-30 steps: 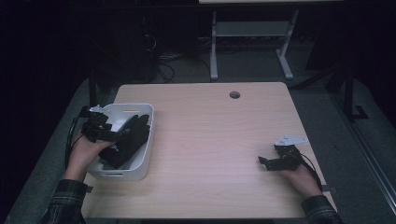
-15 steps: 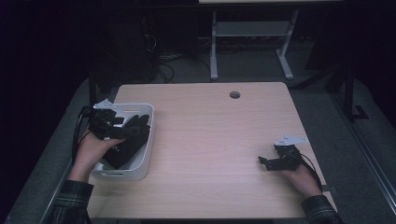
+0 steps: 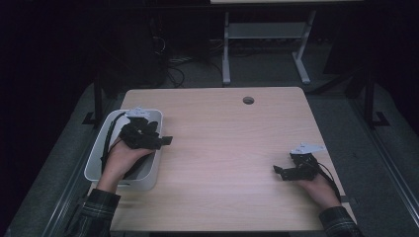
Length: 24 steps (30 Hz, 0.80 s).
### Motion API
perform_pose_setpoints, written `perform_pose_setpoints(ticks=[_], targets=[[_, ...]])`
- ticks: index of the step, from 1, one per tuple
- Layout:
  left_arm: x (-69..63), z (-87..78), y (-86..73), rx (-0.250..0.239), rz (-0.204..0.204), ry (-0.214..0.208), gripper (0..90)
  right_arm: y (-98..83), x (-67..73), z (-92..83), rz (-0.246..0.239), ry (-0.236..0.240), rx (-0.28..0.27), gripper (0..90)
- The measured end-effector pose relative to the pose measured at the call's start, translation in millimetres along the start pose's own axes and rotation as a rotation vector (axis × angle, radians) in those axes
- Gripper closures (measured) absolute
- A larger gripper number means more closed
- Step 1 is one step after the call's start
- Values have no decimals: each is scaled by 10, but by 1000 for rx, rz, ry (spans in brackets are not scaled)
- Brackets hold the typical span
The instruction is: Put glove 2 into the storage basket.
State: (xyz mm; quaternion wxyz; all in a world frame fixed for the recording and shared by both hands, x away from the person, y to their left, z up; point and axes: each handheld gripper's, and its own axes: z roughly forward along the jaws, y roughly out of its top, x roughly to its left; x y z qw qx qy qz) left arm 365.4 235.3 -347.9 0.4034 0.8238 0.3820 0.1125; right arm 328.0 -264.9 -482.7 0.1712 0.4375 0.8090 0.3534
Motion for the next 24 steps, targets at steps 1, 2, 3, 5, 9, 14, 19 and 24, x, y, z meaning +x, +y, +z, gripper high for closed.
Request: perform_pose_setpoints(ticks=[1,2,3,5,9,14,19,24], targets=[[-17,20,5,3,4,-7,167,0,0,0,0,0,0,125],[-48,60,10,1,10,-14,167,0,0,0,0,0,0,126],[-79,95,12,-7,4,-18,167,0,0,0,0,0,0,126],[-117,141,19,-5,18,-27,167,0,0,0,0,0,0,126],[-218,245,20,-7,28,-46,167,0,0,0,-1,0,0,126],[-340,362,5,-12,54,-69,167,0,0,0,-1,1,0,126],[-487,474,-21,-12,91,-92,166,0,1,0,-1,1,0,126],[-645,621,-70,10,123,-120,166,0,0,0,-2,1,0,126]])
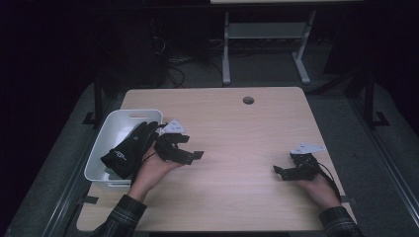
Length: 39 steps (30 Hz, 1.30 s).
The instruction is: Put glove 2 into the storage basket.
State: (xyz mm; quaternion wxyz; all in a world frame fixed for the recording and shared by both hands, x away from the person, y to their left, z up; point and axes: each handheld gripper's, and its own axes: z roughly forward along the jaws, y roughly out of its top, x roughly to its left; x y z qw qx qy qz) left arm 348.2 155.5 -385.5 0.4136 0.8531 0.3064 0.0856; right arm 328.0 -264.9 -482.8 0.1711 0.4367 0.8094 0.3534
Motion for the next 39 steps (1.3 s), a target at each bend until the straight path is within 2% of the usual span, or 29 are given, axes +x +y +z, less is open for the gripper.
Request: perform_pose_setpoints(ticks=[9,16,17,18,23,27,35,36,39], targets=[[-208,260,-78,43,53,-26,166,0,1,0,0,1,0,126],[-310,406,-211,33,66,-54,166,1,3,0,-1,2,1,126],[-324,426,-235,31,57,-58,166,1,3,0,-1,2,1,126],[-323,441,-257,37,70,-57,166,0,4,0,-1,3,1,126],[-345,528,-358,48,79,-45,166,0,4,0,-1,3,0,126],[-354,598,-430,77,92,-40,163,0,4,0,-1,3,1,126],[-401,771,-543,139,143,-2,158,-2,4,-3,-6,4,2,126],[-411,783,-560,117,145,1,142,-3,4,-3,-6,4,2,125],[-420,792,-571,102,149,-4,142,-3,7,-4,-3,4,2,126]])
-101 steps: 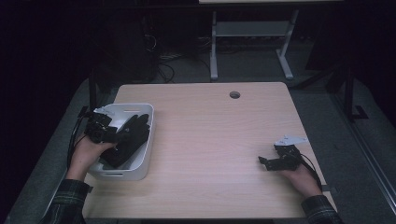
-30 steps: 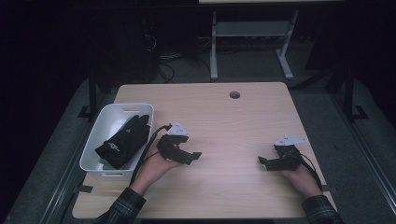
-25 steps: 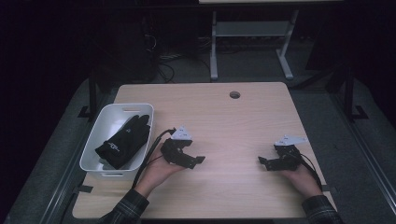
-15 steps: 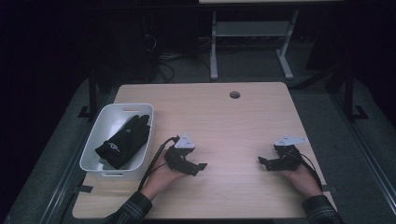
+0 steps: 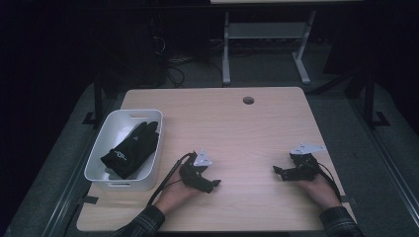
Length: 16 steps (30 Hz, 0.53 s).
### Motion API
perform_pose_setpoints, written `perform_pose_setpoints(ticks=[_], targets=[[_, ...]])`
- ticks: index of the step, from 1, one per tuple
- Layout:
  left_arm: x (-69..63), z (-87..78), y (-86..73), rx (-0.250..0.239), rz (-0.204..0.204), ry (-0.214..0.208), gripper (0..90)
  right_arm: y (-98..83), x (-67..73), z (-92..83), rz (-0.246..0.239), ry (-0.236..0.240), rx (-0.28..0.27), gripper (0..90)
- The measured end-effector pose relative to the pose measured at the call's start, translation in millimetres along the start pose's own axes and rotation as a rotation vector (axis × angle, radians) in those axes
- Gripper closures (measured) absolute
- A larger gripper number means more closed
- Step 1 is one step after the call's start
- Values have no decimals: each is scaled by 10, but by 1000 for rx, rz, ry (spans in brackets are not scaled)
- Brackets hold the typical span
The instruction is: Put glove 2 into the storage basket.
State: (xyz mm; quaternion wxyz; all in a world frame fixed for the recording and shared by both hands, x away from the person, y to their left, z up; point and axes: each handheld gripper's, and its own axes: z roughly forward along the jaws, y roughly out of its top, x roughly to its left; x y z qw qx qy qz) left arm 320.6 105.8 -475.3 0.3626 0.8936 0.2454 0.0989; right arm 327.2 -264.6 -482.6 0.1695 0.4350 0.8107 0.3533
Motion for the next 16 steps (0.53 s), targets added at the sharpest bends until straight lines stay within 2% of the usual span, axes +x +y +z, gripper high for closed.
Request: perform_pose_setpoints(ticks=[2,16], targets=[[8,10,-36,-31,5,-6,129,-1,2,-2,1,1,1,126],[11,10,-39,-33,11,-13,125,-3,5,-3,0,2,1,125]])
